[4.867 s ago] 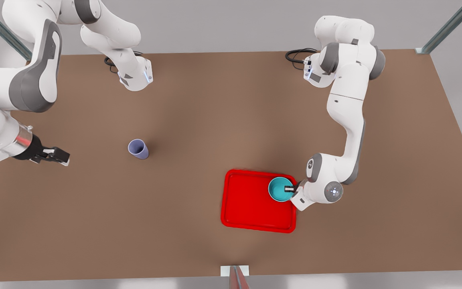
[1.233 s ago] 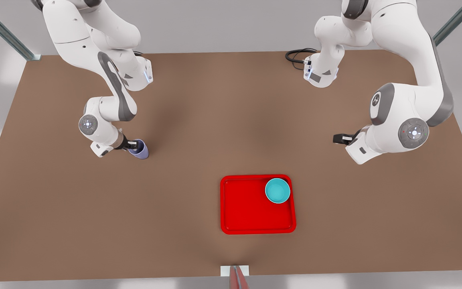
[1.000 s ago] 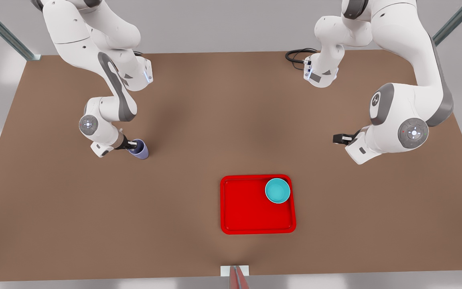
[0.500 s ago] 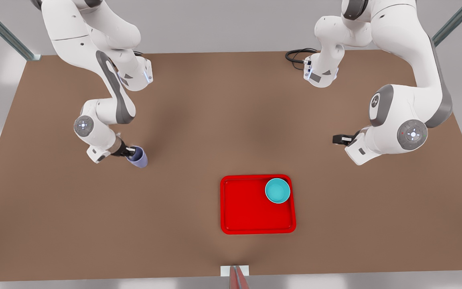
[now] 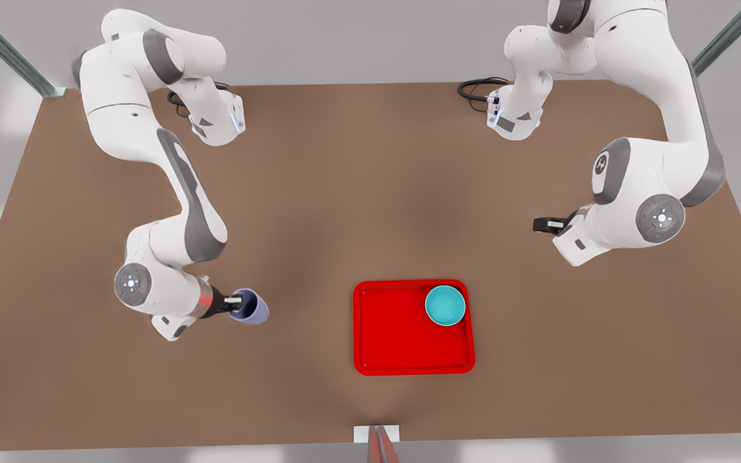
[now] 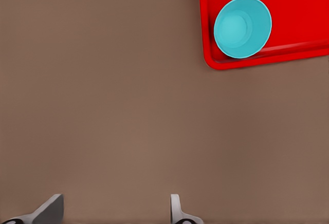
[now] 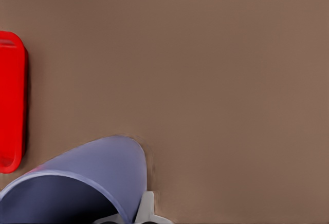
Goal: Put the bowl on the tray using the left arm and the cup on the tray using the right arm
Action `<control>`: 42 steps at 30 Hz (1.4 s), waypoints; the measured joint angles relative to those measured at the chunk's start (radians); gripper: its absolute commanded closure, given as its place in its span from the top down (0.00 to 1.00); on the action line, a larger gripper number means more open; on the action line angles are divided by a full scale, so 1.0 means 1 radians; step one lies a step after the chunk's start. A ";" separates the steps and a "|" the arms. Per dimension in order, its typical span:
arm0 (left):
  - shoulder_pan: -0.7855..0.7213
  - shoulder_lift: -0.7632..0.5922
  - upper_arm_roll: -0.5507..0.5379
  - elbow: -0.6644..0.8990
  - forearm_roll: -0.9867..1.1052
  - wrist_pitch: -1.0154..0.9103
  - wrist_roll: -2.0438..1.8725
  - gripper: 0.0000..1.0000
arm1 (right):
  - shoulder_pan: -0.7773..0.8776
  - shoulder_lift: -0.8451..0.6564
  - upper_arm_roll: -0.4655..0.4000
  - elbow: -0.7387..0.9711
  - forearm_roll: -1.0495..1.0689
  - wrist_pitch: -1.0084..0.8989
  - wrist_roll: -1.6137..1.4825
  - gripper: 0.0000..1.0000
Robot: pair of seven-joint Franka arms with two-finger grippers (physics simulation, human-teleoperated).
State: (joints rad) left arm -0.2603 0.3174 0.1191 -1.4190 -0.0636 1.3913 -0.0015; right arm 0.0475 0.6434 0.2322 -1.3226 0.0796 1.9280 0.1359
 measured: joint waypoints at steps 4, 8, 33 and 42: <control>0.001 0.001 0.001 0.000 -0.002 0.001 0.000 1.00 | 0.089 0.124 -0.004 0.146 0.001 -0.044 0.046 0.21; 0.000 0.000 0.000 0.006 -0.003 0.000 0.000 1.00 | 0.161 0.242 -0.007 0.315 -0.029 -0.063 0.138 0.21; 0.002 0.012 0.002 0.014 -0.002 0.001 0.000 1.00 | 0.456 0.631 0.020 0.718 -0.026 0.192 0.262 0.99; 0.002 0.012 0.002 0.014 -0.002 0.002 0.000 1.00 | 0.465 0.567 0.008 0.738 -0.029 0.048 0.326 1.00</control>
State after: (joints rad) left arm -0.2583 0.3299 0.1215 -1.4051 -0.0660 1.3929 -0.0015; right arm 0.5125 1.2109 0.2400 -0.5845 0.0501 1.9764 0.4615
